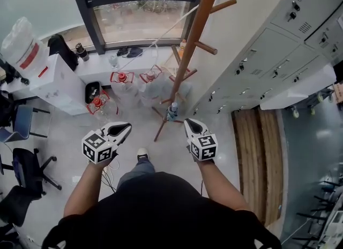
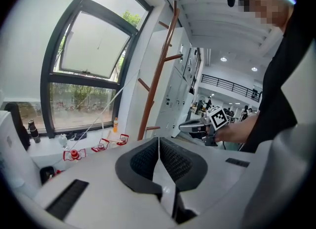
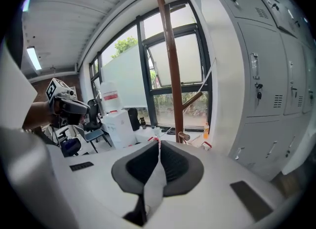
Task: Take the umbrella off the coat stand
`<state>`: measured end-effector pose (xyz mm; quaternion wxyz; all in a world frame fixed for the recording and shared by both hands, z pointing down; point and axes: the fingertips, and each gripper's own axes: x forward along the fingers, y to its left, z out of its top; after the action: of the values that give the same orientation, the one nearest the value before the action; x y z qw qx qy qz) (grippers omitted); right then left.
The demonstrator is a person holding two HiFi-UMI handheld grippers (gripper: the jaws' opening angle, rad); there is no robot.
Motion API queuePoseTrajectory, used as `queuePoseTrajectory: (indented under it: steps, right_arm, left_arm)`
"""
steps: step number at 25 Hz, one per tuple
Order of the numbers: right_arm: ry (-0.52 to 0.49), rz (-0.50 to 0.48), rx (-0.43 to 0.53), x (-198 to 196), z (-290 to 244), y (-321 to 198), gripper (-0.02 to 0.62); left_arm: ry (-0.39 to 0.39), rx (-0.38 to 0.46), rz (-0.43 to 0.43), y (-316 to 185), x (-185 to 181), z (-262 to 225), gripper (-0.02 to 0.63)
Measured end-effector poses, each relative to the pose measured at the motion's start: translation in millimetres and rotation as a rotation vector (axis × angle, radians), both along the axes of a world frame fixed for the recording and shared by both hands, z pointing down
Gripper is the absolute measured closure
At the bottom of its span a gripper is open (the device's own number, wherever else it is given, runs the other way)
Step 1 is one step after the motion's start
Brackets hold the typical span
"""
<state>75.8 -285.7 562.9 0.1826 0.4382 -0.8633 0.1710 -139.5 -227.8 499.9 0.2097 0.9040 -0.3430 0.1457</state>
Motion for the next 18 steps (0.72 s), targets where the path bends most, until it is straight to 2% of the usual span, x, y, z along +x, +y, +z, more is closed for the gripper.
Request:
queuePoseTrajectory:
  steps: [9, 18]
  right_arm:
    - [0.032, 0.044, -0.038, -12.4, 46.4, -35.8, 0.514]
    - [0.075, 0.023, -0.015, -34.0, 89.2, -65.6, 0.451]
  left_arm:
    - [0.004, -0.008, -0.01, -47.6, -19.2, 11.6, 0.58]
    - [0.007, -0.042, -0.003, -66.6, -29.3, 35.7, 0.58]
